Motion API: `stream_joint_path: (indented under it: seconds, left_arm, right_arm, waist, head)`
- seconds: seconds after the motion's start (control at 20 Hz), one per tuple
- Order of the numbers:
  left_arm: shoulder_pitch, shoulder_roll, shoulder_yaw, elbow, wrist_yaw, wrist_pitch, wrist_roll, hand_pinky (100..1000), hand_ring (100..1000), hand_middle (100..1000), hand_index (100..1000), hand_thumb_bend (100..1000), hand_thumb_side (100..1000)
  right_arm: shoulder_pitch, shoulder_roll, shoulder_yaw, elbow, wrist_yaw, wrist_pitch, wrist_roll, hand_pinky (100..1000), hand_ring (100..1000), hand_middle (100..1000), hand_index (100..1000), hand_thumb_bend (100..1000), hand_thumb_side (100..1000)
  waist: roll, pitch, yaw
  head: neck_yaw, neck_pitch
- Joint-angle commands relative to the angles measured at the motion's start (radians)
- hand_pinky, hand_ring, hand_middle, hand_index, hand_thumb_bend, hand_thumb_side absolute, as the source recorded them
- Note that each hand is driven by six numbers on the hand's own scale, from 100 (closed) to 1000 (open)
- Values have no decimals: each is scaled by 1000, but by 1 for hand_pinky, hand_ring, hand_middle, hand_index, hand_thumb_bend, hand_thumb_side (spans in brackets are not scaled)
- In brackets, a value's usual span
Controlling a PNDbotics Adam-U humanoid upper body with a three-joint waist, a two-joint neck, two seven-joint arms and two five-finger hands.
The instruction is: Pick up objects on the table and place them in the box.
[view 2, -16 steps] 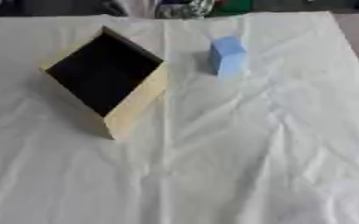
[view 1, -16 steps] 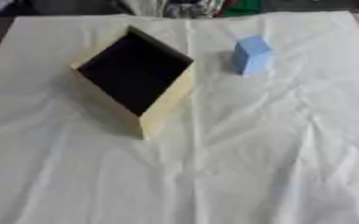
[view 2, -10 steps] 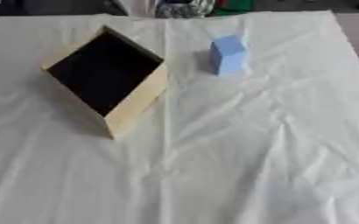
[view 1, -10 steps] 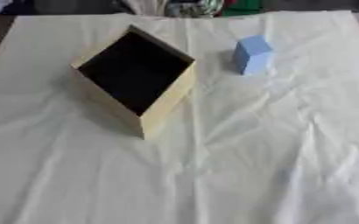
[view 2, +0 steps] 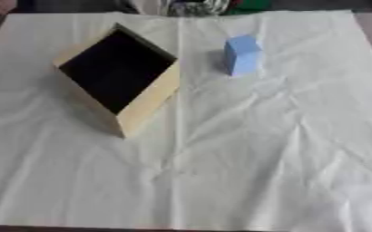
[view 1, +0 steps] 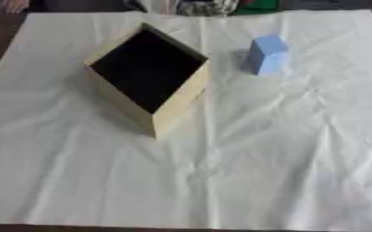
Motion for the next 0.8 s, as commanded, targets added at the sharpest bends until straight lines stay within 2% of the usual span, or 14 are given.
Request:
stream_joint_path:
  seconds: [0.05, 0.2, 0.45, 0.6, 0.8]
  left_arm:
    - [-5, 32, -7, -20, 9, 5, -7, 691, 599, 624, 756, 310, 110]
    - [-3, 33, -9, -20, 12, 7, -11, 691, 599, 624, 756, 308, 110]
    - [2, 34, -9, -20, 12, 9, -11, 690, 599, 624, 756, 307, 107]
    - [4, 35, -11, -20, 12, 10, -12, 690, 599, 624, 756, 306, 106]
    - [6, 37, -14, -20, 13, 12, -14, 690, 599, 624, 756, 305, 105]
  right_arm:
    - [-69, -101, 66, 68, 51, 31, 47, 846, 822, 838, 889, 100, 191]
    - [-145, -98, 142, 144, 98, 72, 94, 849, 828, 848, 898, 100, 193]
    - [-271, -27, 261, 271, 176, 150, 171, 853, 843, 870, 920, 100, 204]
    - [-324, 20, 264, 348, 223, 197, 218, 868, 877, 915, 954, 100, 207]
    - [-381, 78, 252, 450, 286, 259, 281, 877, 893, 927, 960, 100, 208]
  waist:
    - [-15, -36, 6]
    - [-16, -41, 8]
    - [-13, -50, 1]
    - [-12, -56, -2]
    - [-12, -61, -3]
  head:
    - [-15, 10]
    - [-17, 10]
    - [-10, 13]
    - [-9, 15]
    - [-10, 16]
